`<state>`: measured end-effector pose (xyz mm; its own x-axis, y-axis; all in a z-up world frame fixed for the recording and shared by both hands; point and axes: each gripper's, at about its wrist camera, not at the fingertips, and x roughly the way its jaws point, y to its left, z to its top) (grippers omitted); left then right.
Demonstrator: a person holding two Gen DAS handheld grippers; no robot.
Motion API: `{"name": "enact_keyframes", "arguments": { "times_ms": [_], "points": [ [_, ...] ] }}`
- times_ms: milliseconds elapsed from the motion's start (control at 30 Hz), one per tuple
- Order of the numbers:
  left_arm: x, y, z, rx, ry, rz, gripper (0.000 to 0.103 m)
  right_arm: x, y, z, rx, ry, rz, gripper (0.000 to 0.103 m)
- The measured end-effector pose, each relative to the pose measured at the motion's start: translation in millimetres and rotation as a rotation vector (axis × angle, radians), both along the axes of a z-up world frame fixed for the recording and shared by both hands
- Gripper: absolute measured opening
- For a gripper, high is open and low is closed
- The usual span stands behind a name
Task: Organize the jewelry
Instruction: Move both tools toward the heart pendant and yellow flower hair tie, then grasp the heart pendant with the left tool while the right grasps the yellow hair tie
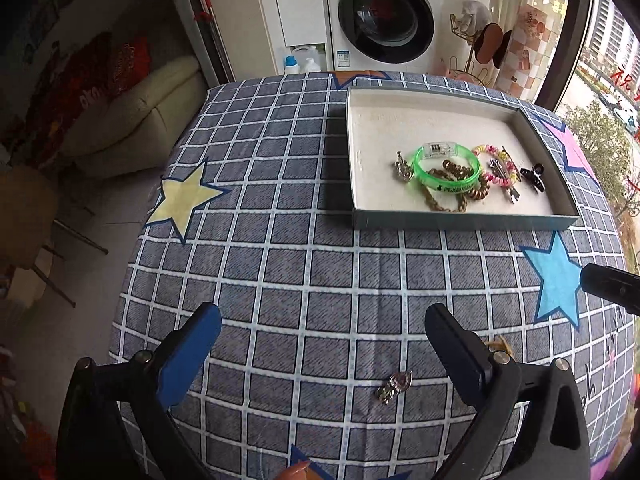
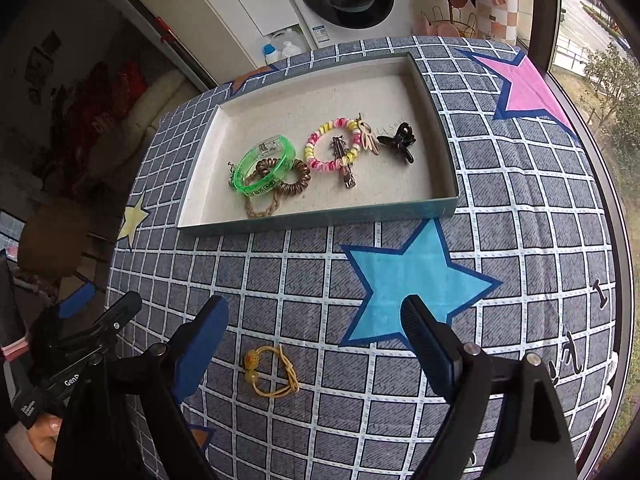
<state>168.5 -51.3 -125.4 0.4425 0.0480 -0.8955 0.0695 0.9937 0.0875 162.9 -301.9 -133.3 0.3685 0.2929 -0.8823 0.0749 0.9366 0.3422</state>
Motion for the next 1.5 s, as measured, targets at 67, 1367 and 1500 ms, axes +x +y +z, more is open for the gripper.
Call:
{"name": "enact_keyframes", "arguments": {
  "times_ms": [67,1367,1500],
  "points": [
    [-10.4,3.5,-5.7,0.005,0.017,-0.002,0.103,-7.7,2.0,-1.4,-0.005,0.003,-0.005,0.09],
    [-31.5,-16.1,-76.8,0.005,0.163,-0.222,0.099,-42.2,55.4,-59.8,-0.163,0.188,0.087,0.091],
    [-30.4,-19.7,-79.3,0.0,0.162,-0.245,0.091,-34.0,62.6,-65.5,-0.193,0.191,0.111,0.091]
  ]
}}
